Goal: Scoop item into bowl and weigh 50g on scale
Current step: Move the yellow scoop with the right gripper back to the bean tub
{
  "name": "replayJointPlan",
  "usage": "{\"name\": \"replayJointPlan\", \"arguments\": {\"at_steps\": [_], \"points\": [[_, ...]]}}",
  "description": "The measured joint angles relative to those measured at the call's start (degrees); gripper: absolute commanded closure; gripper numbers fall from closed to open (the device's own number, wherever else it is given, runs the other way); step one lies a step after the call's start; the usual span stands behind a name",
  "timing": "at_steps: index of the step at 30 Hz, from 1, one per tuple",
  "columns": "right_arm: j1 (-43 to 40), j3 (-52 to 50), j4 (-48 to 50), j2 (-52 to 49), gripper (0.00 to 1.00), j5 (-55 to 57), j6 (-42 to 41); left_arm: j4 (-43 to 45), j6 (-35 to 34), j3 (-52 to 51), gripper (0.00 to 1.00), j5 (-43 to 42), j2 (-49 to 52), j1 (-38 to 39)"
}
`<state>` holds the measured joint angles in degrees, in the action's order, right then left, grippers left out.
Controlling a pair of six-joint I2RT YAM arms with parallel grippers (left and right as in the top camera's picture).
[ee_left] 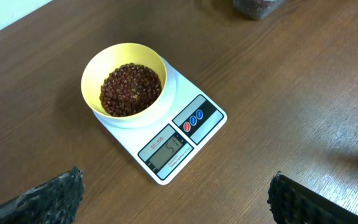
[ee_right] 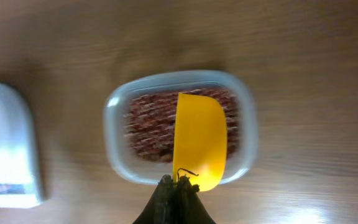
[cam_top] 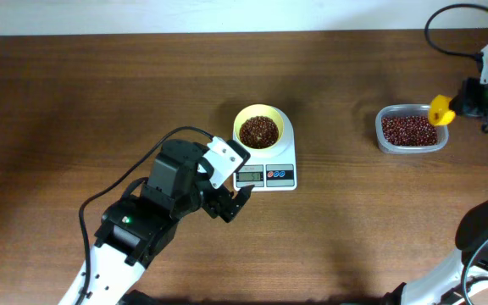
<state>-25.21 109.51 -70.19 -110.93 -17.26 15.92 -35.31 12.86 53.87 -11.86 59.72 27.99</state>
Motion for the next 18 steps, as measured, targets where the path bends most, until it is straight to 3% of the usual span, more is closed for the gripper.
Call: {"name": "replayJointPlan", "arguments": {"at_steps": [7, 13, 15, 18], "points": [[8.76, 0.09, 1.51, 0.0, 0.96, 23.19, 5.33, 0.0, 0.0, 0.0, 0.01, 0.0, 0.0, 0.0], [14.51, 0.11, 0.17, 0.0, 0.96, 34.01, 5.66, 0.0, 0.0, 0.0, 0.01, 0.0, 0.0, 0.0], [15.1, 0.11, 0.04, 0.0, 0.96, 34.07, 2.64, 0.0, 0.0, 0.0, 0.01, 0.0, 0.0, 0.0], [14.4, 0.11, -0.5, 0.0, 0.96, 26.25, -8.44, 0.0, 0.0, 0.0, 0.01, 0.0, 0.0, 0.0]]}}
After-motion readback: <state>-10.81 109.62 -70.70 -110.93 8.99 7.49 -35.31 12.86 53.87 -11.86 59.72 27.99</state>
